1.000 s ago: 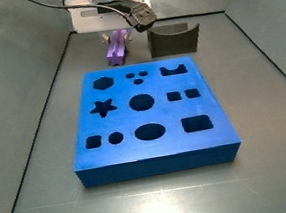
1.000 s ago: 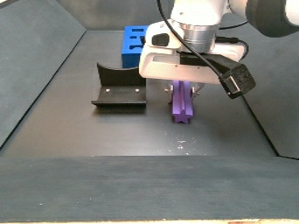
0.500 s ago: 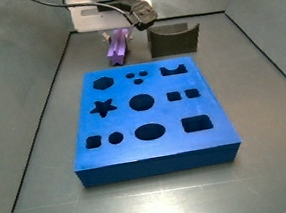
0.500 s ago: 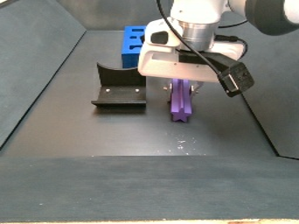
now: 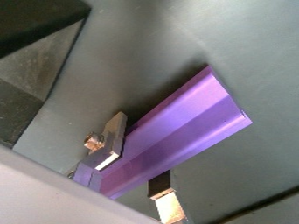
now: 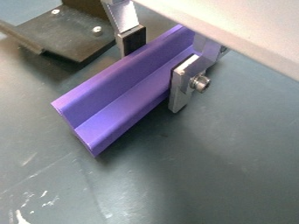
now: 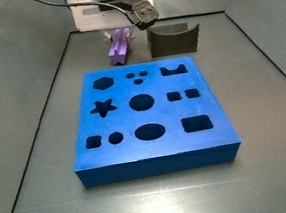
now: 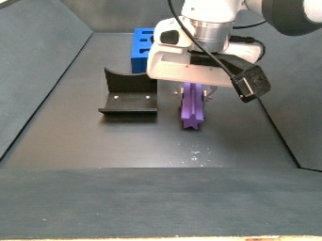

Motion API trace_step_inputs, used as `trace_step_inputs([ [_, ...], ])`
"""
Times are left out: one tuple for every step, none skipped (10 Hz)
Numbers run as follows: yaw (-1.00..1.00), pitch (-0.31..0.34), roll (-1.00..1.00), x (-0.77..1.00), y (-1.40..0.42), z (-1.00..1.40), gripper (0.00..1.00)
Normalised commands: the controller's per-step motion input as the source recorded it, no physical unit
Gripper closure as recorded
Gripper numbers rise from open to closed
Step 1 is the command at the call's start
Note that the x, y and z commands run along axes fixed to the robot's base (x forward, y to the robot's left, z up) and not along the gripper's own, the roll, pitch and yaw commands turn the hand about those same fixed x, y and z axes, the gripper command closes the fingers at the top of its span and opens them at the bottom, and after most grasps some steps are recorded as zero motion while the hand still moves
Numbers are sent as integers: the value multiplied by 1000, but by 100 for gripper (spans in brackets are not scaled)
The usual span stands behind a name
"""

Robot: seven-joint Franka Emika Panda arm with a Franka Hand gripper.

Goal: Pick up the star object. Move up. Place the star object on the fixture. Regrasp the star object. Move to above the board. Insert the star object.
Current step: Pick up the star object, then move up.

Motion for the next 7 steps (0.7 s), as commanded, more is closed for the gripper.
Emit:
trace_step_inputs([
  [0,0,0,0,0,0,100],
  [0,0,0,0,0,0,100],
  [0,0,0,0,0,1000,100],
  [21,23,3,-13,35,954,100],
  [17,32,2,-26,26,866,100],
  [10,40,4,-25,20,709,100],
  [5,42,6,-21,17,575,100],
])
